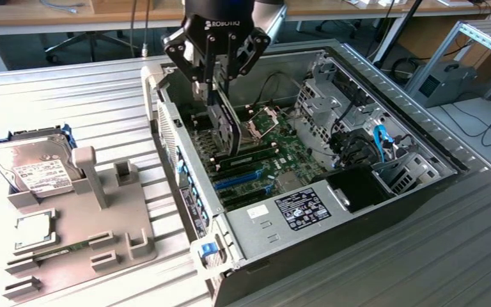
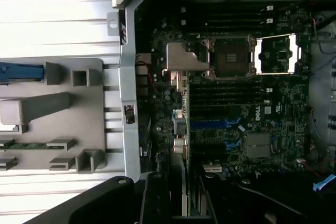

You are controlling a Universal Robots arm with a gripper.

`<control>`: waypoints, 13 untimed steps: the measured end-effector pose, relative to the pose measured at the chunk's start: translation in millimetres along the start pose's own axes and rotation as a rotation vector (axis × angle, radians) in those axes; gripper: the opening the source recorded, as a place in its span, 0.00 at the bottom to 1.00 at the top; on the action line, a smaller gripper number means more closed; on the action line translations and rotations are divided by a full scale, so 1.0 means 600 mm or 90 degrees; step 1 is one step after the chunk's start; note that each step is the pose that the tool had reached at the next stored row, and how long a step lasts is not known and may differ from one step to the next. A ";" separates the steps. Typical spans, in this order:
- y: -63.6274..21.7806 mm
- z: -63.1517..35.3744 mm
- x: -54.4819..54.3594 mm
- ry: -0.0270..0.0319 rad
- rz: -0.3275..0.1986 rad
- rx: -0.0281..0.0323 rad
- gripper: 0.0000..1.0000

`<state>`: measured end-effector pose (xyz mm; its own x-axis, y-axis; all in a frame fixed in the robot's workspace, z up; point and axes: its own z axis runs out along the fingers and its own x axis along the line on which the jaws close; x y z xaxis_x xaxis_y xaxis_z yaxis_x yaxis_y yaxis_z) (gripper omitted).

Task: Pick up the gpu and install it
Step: 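Pick up the gpu and move the gpu toward the slot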

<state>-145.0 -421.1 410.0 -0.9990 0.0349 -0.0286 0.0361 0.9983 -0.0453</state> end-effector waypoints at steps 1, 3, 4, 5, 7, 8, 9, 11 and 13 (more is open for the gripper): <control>0.000 0.001 -0.004 0.0000 0.000 0.0000 0.27; 0.000 0.003 -0.010 0.0001 0.000 0.0000 0.27; 0.001 0.004 -0.012 0.0001 0.000 0.0000 0.27; 0.001 0.005 -0.016 0.0001 0.000 0.0001 0.27; 0.001 0.007 -0.022 0.0001 0.000 0.0000 0.27; 0.001 0.008 -0.026 0.0001 0.000 0.0000 0.27; 0.001 0.009 -0.029 0.0001 0.000 0.0000 0.27; 0.002 0.012 -0.036 0.0002 0.000 0.0000 0.27; 0.002 0.014 -0.042 0.0002 0.000 0.0001 0.27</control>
<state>-119.6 -421.1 402.2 -0.9990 0.0349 -0.0283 0.0362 0.9983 -0.0454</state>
